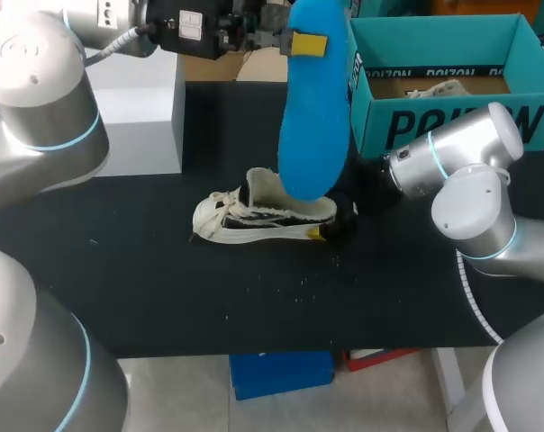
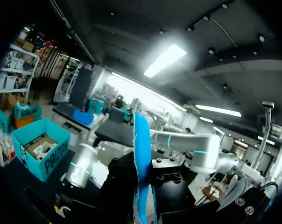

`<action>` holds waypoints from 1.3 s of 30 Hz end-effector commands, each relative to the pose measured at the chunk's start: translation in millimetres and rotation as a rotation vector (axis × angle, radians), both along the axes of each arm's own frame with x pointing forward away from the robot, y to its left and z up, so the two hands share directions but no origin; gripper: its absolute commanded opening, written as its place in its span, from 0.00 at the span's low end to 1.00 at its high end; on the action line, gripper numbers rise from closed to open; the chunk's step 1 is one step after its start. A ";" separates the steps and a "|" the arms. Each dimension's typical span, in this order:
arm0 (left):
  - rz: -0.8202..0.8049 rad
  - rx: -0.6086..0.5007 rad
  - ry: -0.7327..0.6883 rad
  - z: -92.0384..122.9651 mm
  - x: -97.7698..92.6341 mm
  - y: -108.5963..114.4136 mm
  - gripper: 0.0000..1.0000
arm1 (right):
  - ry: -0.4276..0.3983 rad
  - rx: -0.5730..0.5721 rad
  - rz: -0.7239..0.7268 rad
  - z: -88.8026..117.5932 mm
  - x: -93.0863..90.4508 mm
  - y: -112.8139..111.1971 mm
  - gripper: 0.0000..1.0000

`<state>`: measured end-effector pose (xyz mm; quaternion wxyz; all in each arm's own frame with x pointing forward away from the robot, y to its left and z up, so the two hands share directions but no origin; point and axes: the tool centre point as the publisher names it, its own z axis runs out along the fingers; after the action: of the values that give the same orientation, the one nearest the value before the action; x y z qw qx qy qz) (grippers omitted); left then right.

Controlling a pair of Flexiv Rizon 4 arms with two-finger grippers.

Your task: Take the shoe out of the shoebox, open the shoe tongue, remove and reinsert the insole, then place the shoe into the shoebox

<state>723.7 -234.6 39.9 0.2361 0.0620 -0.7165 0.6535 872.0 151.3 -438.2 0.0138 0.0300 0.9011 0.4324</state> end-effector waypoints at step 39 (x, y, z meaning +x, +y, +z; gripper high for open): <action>-0.043 -0.051 -0.077 82.1 -69.4 -36.8 0.00 | 0.006 -0.088 -0.002 -2.8 -1.1 -4.6 1.00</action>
<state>655.6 -271.5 122.9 0.2251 0.0137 -0.7093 0.6678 871.0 147.3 -443.6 0.0157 0.0269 0.9062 0.4217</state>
